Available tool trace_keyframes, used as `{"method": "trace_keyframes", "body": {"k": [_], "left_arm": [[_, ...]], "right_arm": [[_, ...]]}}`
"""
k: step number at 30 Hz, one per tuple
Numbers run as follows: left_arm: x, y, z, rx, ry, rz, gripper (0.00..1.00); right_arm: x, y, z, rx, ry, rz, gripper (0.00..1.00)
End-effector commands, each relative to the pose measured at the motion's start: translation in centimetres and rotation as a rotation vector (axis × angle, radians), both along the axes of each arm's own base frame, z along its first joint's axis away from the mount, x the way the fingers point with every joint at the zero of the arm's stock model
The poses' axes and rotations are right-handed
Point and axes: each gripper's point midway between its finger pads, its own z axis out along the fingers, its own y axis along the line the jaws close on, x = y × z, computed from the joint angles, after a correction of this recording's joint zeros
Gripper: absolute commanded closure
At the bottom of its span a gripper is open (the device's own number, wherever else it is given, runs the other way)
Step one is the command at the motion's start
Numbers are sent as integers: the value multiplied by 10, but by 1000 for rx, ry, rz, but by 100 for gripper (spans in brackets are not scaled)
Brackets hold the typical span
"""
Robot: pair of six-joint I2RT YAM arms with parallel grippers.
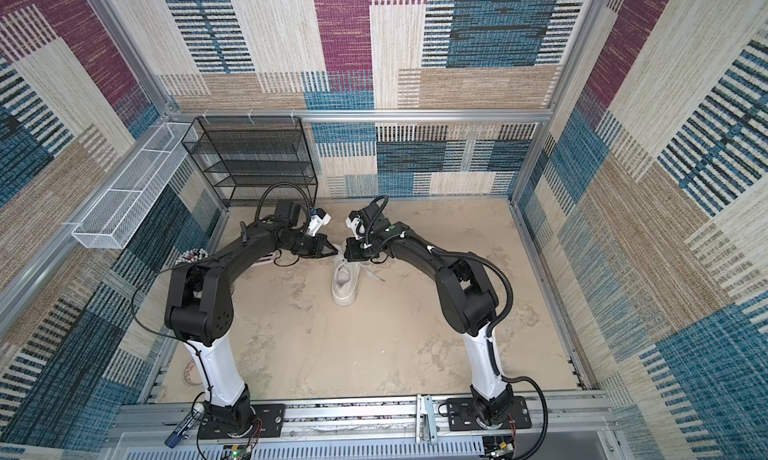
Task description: Tie the shoes
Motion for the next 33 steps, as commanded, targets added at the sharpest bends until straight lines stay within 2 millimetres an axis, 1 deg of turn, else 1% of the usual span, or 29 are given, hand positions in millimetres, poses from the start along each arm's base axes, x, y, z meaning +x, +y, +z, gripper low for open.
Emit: {"method": "trace_keyframes", "body": {"k": [1,2,5,8,12,16,18,19,22,25,26,32,33], "left_arm": [[-1,-2,3,-19,1,-14,100],[-1,-1,3,-18,3,-13,100],[-1,2,4,-1,10,-20,100],[-2,8,4,40,14,-23,100],[-3,17,3,103,36,-30,100],[-7,25,0,152,53,-44,100],[-8,34,-3,212,58,-47,100],[-10,35,-3,227,62,-57,100],[-12,41,-2,273,63,-68,100],[-9,49,1,333,28,-71,100],[-7,51,3,340,18,-71,100],[-5,42,7,289,17,-92,100],[-5,42,7,287,19,-88,88]], "right_arm": [[3,12,2,52,-2,20,94],[3,13,-3,53,8,18,95],[6,11,-27,11,44,-3,95],[9,6,-41,-24,57,-34,96],[11,-2,-47,-68,56,-70,97],[10,-5,-53,-84,69,-82,97],[11,-6,-56,-91,74,-87,98],[10,-7,-57,-91,79,-89,98],[11,-7,-56,-89,78,-91,98],[12,-8,-58,-88,83,-91,98],[11,-8,-58,-87,83,-90,98],[12,-8,-59,-86,86,-90,99],[13,-7,-57,-82,84,-88,99]]}}
